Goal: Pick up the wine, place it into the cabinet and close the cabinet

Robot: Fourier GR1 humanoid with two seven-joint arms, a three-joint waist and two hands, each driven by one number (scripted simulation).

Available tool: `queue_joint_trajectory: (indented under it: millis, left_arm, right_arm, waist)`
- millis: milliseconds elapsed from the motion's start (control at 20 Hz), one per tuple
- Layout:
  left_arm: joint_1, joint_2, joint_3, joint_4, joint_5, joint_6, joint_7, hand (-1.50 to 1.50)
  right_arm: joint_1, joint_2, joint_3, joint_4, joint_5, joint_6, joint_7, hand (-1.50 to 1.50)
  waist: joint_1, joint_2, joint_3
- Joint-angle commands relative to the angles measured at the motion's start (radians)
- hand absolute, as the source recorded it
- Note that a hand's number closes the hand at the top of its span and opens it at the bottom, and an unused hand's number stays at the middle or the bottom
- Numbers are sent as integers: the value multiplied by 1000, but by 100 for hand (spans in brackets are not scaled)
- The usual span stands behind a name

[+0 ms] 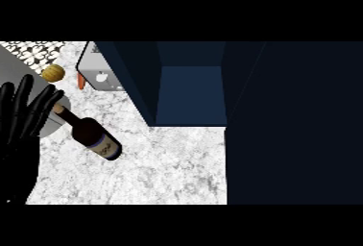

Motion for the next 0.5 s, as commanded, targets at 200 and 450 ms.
queue_joint_trajectory:
  millis: [200, 450]
  left_arm:
    - [13, 51, -26, 34, 157, -168, 24, -150]
    - [58, -39, -93, -5, 427, -162, 280, -150]
  right_arm:
    - [181, 35, 85, -178, -20, 26, 51, -150]
    - [237, -25, 154, -159, -131, 160, 122, -150]
  waist:
    - [-27, 10, -23]
    - [-26, 7, -22]
